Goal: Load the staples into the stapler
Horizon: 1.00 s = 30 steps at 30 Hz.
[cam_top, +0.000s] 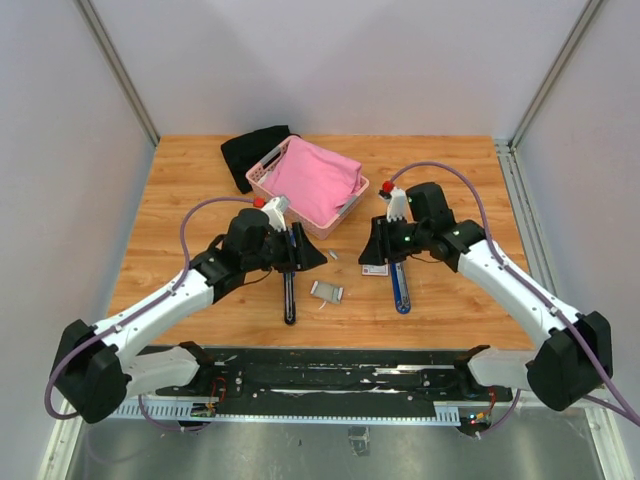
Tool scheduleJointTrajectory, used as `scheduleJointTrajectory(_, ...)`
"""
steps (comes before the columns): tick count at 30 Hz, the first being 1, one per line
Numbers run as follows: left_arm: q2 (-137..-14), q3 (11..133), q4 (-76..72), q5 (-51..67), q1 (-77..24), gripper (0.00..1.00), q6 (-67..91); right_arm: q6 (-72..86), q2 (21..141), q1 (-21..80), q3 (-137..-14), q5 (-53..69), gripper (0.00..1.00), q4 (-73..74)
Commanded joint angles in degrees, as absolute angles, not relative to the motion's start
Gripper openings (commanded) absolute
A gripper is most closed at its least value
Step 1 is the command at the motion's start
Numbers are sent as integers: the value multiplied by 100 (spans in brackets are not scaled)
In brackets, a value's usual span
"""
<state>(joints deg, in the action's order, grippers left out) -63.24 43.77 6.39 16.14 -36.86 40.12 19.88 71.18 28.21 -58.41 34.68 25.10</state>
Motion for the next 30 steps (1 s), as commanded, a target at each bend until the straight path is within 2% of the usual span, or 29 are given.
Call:
scheduleJointTrajectory(1,-6504,4200,1088,843,-3665,61,4418,2036,7288,3266,-5754,1401,38,3025)
scheduleJointTrajectory(4,-6475,4037,1116,589,-3610,67,4762,2015,7580,3715,-5877,567,39,2954)
scheduleJointTrajectory(9,-6204,3573,868,690,-3204,67,5126,1717,8425,4189,-6223,-34,39,2519)
scheduleJointTrajectory(13,-5837,3325,836,768,-2873,66,5102,1446,9194,4303,-6712,-95,39,2239)
scheduleJointTrajectory(17,-5529,3224,976,607,-2713,73,5115,1079,9973,4366,-7330,-141,41,2156)
scheduleJointTrajectory(21,-5424,3227,1084,530,-2588,74,5123,793,10683,4381,-7910,-219,41,2245)
scheduleJointTrajectory(30,-5485,3359,1195,405,-2506,73,5017,385,11560,4436,-8588,-99,41,2400)
